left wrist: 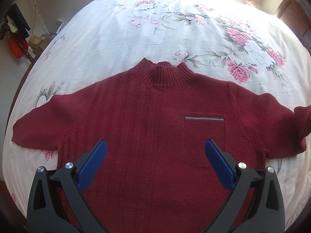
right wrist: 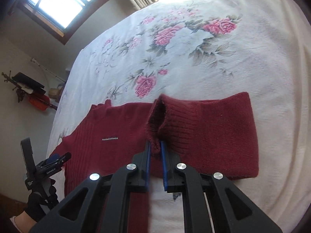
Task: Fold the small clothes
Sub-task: 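Fold the held sleeve across the sweater body and release with the right gripper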
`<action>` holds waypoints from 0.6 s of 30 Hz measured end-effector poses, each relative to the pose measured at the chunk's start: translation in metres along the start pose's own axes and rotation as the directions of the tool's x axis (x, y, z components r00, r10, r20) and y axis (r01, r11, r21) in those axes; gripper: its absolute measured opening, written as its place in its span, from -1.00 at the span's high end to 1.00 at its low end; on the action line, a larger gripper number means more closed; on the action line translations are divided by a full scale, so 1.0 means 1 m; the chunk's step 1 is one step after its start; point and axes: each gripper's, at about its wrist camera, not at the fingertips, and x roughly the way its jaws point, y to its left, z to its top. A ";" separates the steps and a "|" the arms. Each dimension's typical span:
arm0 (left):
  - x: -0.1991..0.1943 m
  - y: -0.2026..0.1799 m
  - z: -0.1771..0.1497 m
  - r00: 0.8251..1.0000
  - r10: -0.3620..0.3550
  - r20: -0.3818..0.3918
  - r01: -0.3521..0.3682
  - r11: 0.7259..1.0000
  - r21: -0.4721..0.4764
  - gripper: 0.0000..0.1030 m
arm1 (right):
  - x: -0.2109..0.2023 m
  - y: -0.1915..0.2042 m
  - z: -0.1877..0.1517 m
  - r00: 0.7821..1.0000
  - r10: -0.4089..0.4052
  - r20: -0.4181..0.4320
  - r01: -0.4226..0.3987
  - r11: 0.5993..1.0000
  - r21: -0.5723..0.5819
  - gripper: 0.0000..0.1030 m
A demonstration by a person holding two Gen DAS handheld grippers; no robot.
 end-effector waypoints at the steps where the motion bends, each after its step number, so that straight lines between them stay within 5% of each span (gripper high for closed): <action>1: 0.000 0.004 0.000 1.000 0.000 -0.001 0.000 1.000 -0.006 -0.94 | 0.012 0.010 -0.003 1.000 0.017 -0.013 -0.017 1.000 -0.002 0.81; 11: 0.012 0.011 0.001 0.997 -0.061 -0.050 0.059 0.998 -0.039 -0.94 | 0.114 0.062 -0.028 0.981 0.052 -0.185 -0.058 0.998 -0.025 0.71; 14: 0.015 -0.003 0.001 0.990 -0.119 -0.074 0.117 0.993 -0.036 -0.94 | 0.112 0.063 -0.036 0.971 0.095 -0.219 -0.101 0.995 -0.019 0.54; 18: 0.025 -0.037 0.001 0.961 -0.244 -0.128 0.239 0.970 -0.054 -0.93 | 0.067 0.052 -0.054 0.979 0.124 -0.159 -0.127 0.992 -0.007 0.36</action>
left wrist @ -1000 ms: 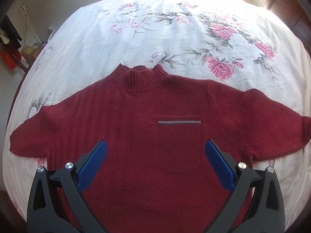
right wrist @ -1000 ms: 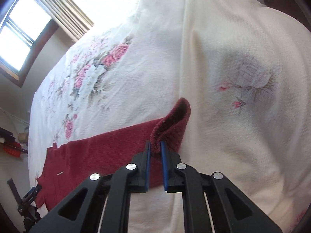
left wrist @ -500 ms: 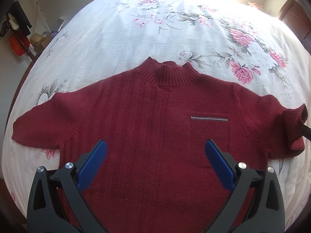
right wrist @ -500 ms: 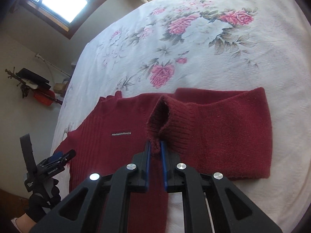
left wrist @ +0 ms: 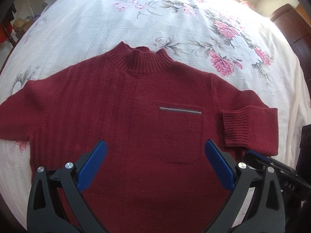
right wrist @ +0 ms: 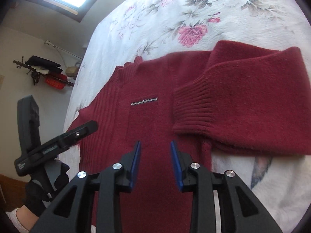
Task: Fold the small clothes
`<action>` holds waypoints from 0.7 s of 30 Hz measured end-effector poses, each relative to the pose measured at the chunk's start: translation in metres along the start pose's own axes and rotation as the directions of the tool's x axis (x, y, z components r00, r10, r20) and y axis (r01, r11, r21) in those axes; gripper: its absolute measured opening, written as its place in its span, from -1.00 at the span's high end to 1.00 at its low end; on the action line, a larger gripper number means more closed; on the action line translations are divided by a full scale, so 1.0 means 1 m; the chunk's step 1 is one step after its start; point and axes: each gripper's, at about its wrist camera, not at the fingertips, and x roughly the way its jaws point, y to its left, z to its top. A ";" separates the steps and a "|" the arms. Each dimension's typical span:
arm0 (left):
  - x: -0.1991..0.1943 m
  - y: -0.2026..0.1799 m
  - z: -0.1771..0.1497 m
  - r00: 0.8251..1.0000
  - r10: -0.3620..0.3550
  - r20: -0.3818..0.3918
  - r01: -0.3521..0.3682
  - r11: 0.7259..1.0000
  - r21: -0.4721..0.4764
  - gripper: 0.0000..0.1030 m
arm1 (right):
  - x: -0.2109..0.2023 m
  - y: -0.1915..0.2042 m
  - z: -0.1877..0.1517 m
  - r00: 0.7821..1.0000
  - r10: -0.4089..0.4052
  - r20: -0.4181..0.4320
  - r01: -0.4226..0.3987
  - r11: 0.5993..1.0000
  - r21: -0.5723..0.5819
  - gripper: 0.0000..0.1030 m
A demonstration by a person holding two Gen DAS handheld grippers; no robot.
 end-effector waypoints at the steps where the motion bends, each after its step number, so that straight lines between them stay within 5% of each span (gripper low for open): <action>1: 0.005 -0.011 0.000 0.999 -0.029 -0.015 0.029 1.000 0.003 -0.92 | -0.012 -0.005 -0.008 1.000 -0.025 0.019 0.024 1.000 0.005 0.36; 6: 0.040 -0.068 -0.002 0.989 -0.118 -0.088 0.121 0.992 0.034 -0.92 | -0.061 -0.048 -0.046 0.987 -0.151 0.062 0.145 0.986 0.084 0.35; 11: 0.084 -0.104 -0.004 0.973 -0.154 -0.170 0.157 0.988 0.007 -0.90 | -0.087 -0.086 -0.070 0.977 -0.199 0.074 0.184 0.966 0.180 0.35; 15: 0.107 -0.121 -0.006 0.957 -0.185 -0.225 0.180 0.983 -0.042 -0.39 | -0.097 -0.102 -0.082 0.969 -0.234 0.082 0.215 0.956 0.198 0.35; 18: 0.112 -0.128 -0.004 0.964 -0.158 -0.214 0.152 0.987 -0.040 -0.15 | -0.100 -0.111 -0.087 0.966 -0.245 0.084 0.223 0.951 0.215 0.35; 21: 0.105 -0.129 -0.001 0.955 -0.224 -0.192 0.215 0.974 -0.066 0.57 | -0.101 -0.111 -0.087 0.963 -0.254 0.091 0.228 0.947 0.224 0.35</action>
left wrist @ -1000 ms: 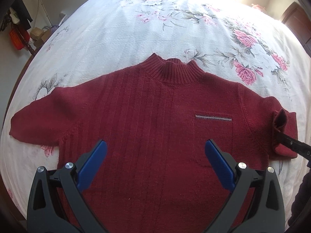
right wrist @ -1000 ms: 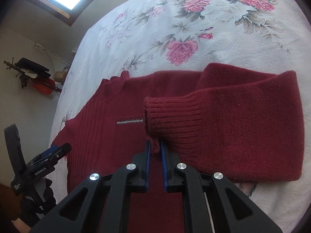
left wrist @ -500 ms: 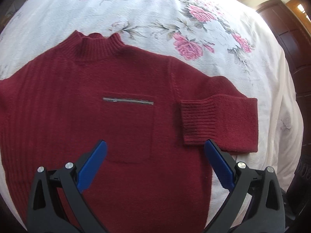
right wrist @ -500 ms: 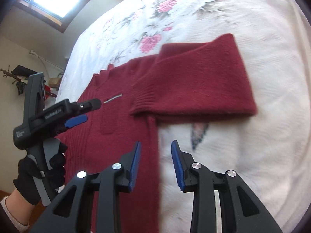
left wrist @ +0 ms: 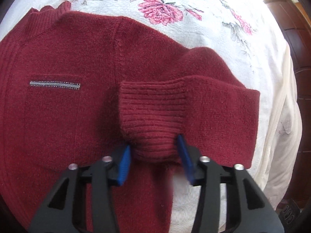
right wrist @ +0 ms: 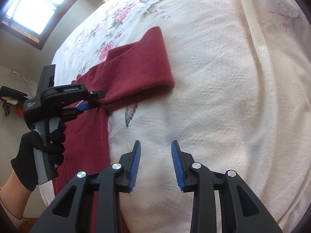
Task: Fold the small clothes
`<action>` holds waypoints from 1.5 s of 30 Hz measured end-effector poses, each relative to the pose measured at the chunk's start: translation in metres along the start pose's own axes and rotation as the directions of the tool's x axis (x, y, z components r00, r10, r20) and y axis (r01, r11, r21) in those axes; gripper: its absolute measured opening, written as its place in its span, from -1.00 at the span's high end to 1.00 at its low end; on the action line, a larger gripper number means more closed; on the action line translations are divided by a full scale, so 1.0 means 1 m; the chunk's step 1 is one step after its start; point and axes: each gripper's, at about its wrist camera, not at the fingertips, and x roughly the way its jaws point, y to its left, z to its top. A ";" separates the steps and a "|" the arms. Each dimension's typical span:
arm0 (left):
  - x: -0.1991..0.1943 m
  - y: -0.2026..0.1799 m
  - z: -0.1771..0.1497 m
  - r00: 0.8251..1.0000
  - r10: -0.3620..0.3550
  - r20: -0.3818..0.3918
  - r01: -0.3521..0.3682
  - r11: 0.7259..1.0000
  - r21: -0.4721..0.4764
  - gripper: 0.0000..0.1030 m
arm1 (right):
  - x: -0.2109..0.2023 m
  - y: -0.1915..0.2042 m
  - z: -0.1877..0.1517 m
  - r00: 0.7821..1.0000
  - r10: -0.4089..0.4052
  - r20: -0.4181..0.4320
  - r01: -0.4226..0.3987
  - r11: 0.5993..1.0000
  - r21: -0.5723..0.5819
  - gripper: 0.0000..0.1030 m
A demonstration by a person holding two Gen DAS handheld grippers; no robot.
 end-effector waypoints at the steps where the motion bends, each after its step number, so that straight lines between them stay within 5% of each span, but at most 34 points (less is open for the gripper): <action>1: -0.005 -0.001 0.000 1.000 -0.017 0.011 0.017 1.000 -0.006 0.65 | -0.001 -0.001 -0.001 1.000 0.002 0.004 -0.002 1.000 0.006 0.35; 11: -0.108 0.054 -0.009 0.973 -0.019 0.228 0.027 0.999 -0.031 0.69 | 0.005 0.027 0.009 0.999 0.035 0.014 -0.035 0.999 -0.020 0.35; 15: -0.138 0.101 -0.007 0.965 0.037 0.260 -0.020 0.998 -0.067 0.69 | 0.019 0.047 0.023 0.995 0.095 0.002 -0.095 0.995 -0.012 0.15; 23: -0.169 0.169 0.003 0.948 0.128 0.291 -0.088 0.985 -0.147 0.69 | 0.068 0.088 0.057 0.979 0.198 -0.047 -0.196 0.980 0.046 0.10; 28: -0.180 0.207 0.001 0.938 0.178 0.296 -0.128 0.975 -0.179 0.69 | 0.108 0.110 0.069 0.983 0.141 -0.116 -0.139 0.990 0.032 0.11; 31: -0.168 0.227 0.002 0.941 0.216 0.262 -0.171 0.968 -0.183 0.67 | 0.124 0.117 0.068 0.986 0.072 -0.152 -0.072 0.997 0.009 0.43; 34: -0.149 0.248 0.002 0.948 0.244 0.202 -0.204 0.958 -0.201 0.55 | 0.141 0.116 0.065 0.982 -0.016 -0.189 0.014 1.000 -0.011 0.47; 37: -0.155 0.270 -0.007 0.947 0.248 0.203 -0.193 0.947 -0.256 0.31 | 0.143 0.119 0.064 0.981 -0.036 -0.189 0.029 0.999 -0.041 0.48; 40: -0.178 0.287 -0.020 0.934 0.266 0.238 -0.190 0.935 -0.300 0.29 | 0.134 0.127 0.064 0.982 -0.060 -0.179 0.043 0.994 -0.097 0.39; 45: -0.185 0.292 -0.040 0.956 0.199 0.216 -0.128 0.945 -0.301 0.29 | 0.098 0.155 0.061 0.996 -0.055 -0.074 0.040 0.982 -0.183 0.38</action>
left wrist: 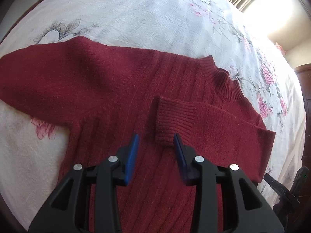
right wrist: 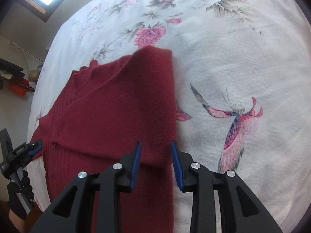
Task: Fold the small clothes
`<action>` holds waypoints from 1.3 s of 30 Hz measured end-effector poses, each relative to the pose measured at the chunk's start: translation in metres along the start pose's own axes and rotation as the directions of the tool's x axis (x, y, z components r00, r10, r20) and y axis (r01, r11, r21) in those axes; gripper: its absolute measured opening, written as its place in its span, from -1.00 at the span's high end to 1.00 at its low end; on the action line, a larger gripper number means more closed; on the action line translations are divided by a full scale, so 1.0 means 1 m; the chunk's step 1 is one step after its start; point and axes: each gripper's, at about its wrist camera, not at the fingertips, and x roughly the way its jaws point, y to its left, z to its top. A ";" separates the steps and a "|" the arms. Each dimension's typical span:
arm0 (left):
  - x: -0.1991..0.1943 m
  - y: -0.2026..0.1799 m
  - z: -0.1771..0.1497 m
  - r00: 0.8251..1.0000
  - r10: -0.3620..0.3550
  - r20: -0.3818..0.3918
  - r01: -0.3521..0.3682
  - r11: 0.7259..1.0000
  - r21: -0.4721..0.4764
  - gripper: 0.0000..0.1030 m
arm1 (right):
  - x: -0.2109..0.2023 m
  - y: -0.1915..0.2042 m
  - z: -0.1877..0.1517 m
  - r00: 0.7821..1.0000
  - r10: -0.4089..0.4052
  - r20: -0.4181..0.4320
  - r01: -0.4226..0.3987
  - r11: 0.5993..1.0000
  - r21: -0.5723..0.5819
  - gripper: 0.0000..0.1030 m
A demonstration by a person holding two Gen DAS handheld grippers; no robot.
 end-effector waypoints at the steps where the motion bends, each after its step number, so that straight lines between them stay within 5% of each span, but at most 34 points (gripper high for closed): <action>1: 0.003 -0.003 -0.002 1.000 -0.012 -0.006 0.012 1.000 0.004 0.29 | -0.001 0.006 0.001 1.000 0.021 0.003 -0.021 1.000 -0.011 0.38; 12: 0.073 -0.039 0.002 0.997 0.058 -0.056 -0.051 0.992 0.117 0.18 | 0.063 0.022 -0.002 0.993 -0.037 -0.108 0.035 0.999 -0.021 0.41; 19: 0.034 -0.018 0.006 0.998 -0.045 -0.041 0.049 0.994 0.096 0.03 | 0.043 0.045 -0.001 0.994 -0.066 -0.087 0.060 0.996 -0.064 0.28; 23: -0.013 0.049 0.009 0.998 -0.057 0.019 0.057 0.998 -0.001 -0.10 | 0.022 0.081 -0.006 0.999 -0.016 -0.050 0.012 0.995 -0.095 0.19; 27: -0.046 0.147 0.012 0.998 0.034 0.048 -0.027 0.990 -0.141 -0.11 | 0.027 0.117 -0.010 0.998 0.019 -0.053 -0.026 0.992 -0.126 0.18; 32: -0.068 0.265 0.018 0.989 0.130 0.069 -0.099 0.935 -0.340 -0.09 | 0.057 0.142 -0.008 0.997 0.038 -0.070 -0.045 0.994 -0.095 0.18; 39: -0.072 0.366 0.035 0.983 0.116 0.140 -0.024 0.845 -0.534 -0.07 | 0.087 0.159 -0.014 0.996 -0.009 -0.089 -0.001 0.993 -0.114 0.18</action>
